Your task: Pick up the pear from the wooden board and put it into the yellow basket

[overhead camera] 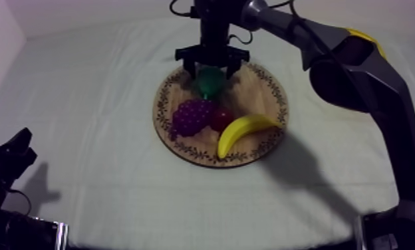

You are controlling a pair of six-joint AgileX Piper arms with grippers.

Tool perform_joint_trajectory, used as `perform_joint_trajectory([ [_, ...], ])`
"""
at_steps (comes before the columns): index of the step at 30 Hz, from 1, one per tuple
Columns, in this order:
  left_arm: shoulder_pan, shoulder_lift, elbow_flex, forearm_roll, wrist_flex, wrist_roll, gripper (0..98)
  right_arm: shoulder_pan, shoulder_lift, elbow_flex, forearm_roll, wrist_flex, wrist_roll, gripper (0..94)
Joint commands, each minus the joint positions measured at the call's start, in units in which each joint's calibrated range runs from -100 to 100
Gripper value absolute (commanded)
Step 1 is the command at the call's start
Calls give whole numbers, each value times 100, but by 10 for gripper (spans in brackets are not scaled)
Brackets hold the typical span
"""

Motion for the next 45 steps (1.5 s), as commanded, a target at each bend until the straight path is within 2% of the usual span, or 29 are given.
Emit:
perform_joint_trajectory([
  [1, 0, 2, -2, 1, 0, 0, 1, -1, 61, -13, 8, 12, 32, 579],
  [10, 0, 2, -2, 1, 0, 0, 1, -34, 116, 38, -24, -14, 176, 460],
  [15, 0, 2, -2, 1, 0, 0, 1, -33, -200, 230, 0, -32, 214, 429],
  [30, 0, 2, -2, 1, 0, 0, 1, 196, -3156, 989, 175, 20, 480, 377],
  [36, 0, 2, -2, 1, 0, 0, 1, 589, -3955, 1585, 256, 20, 613, 380],
  [45, 0, 2, -2, 1, 0, 0, 1, 1704, -4478, 2466, 351, -110, 916, 395],
])
